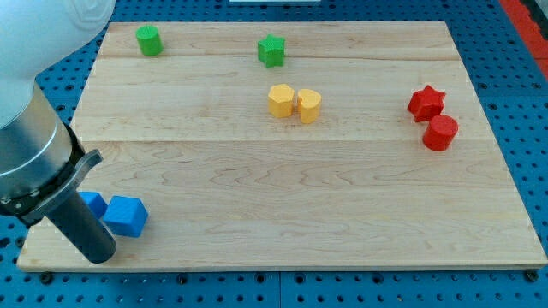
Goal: Put the cube parallel to hexagon
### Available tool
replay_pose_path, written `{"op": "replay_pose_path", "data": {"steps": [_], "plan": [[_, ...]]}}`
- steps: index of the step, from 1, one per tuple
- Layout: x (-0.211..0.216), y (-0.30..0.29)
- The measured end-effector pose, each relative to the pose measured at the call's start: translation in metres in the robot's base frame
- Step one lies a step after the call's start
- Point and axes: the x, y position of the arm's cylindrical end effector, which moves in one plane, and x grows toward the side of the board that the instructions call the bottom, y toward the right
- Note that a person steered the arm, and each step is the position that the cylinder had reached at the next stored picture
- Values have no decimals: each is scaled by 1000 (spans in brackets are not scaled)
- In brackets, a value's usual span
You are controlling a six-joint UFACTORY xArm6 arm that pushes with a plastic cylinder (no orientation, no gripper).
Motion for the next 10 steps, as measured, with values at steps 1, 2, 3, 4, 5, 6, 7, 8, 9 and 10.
{"op": "replay_pose_path", "data": {"steps": [1,2,3,4,5,6,7,8,9,10], "plan": [[-4,7],[-14,25],[-14,25],[-19,24],[-33,24],[-53,23],[-81,22],[-109,15],[-141,0],[-171,-20]]}}
